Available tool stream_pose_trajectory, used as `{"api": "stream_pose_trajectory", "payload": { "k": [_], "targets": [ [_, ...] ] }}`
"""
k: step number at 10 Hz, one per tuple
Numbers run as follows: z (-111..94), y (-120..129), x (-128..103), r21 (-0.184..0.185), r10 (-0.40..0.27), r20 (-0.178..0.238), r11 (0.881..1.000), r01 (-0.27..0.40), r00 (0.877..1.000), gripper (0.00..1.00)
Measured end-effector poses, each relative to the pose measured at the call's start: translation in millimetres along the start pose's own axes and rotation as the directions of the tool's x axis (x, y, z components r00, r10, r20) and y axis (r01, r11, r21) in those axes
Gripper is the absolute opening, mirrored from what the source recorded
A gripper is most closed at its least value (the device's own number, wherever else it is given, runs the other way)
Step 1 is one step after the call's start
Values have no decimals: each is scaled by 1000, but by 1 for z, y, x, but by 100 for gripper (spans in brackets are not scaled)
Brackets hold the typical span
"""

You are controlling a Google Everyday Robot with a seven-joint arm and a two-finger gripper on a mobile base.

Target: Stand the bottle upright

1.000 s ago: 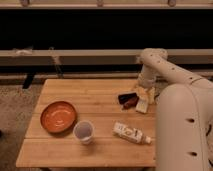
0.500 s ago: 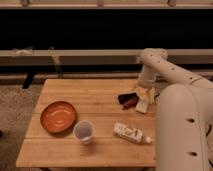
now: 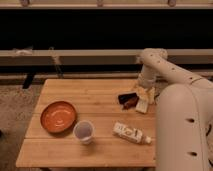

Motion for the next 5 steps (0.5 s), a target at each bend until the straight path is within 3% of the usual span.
{"api": "stream_pose_trajectory", "payload": {
  "k": [2, 5],
  "targets": [
    [1, 3, 2, -2, 19, -26, 1000, -19, 999, 80],
    [0, 41, 5, 13, 97, -120, 995, -96, 988, 80]
  ]
}}
